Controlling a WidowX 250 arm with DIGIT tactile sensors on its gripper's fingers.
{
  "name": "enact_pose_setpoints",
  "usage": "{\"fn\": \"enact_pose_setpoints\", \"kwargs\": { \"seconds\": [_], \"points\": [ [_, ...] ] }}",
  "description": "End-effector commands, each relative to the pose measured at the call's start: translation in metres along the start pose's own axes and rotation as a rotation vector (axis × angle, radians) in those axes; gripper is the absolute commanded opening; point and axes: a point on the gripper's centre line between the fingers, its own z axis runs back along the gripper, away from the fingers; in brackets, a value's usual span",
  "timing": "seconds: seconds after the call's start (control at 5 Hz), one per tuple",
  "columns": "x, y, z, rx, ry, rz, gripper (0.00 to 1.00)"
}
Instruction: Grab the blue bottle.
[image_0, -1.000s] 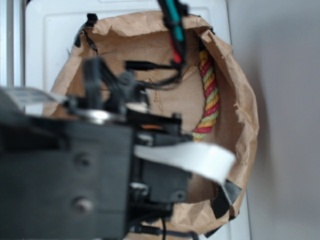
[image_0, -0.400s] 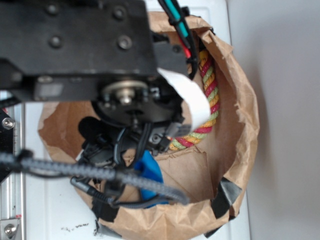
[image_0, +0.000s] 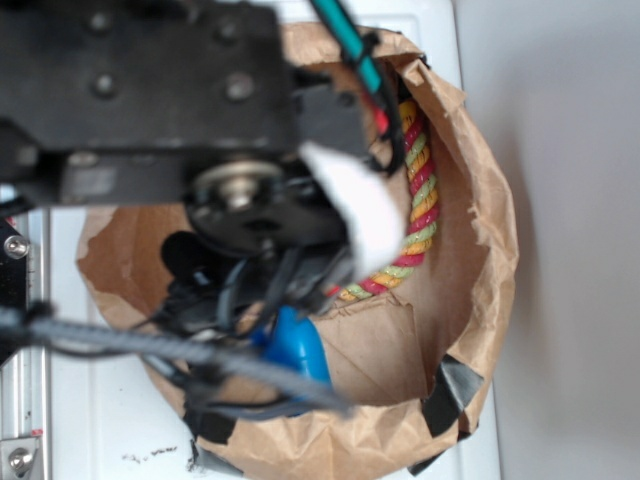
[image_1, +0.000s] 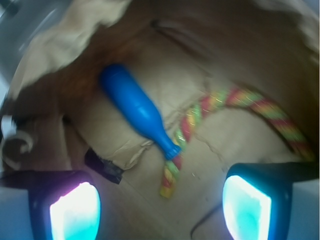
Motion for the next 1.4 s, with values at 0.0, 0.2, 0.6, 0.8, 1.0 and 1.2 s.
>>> {"fn": "enact_pose_setpoints", "kwargs": {
  "seconds": [0.0,0.2,0.6,0.8,1.0,1.2],
  "points": [
    [0.019,0.024,-0.025,0.044,-0.035,-0.086,1.0],
    [0.02,0.046,-0.047,0.024,0.018,-0.053,1.0],
    [0.026,-0.018,-0.062,0.001,-0.097,-0.254,1.0],
    [0.026,-0.047,-0.065,-0.008,-0.113,-0.385,1.0],
    [0.034,-0.059,-0.073,-0.049,-0.114,-0.444,1.0],
    [0.046,-0.06,-0.083,-0.103,-0.106,-0.446,1.0]
  ]
}}
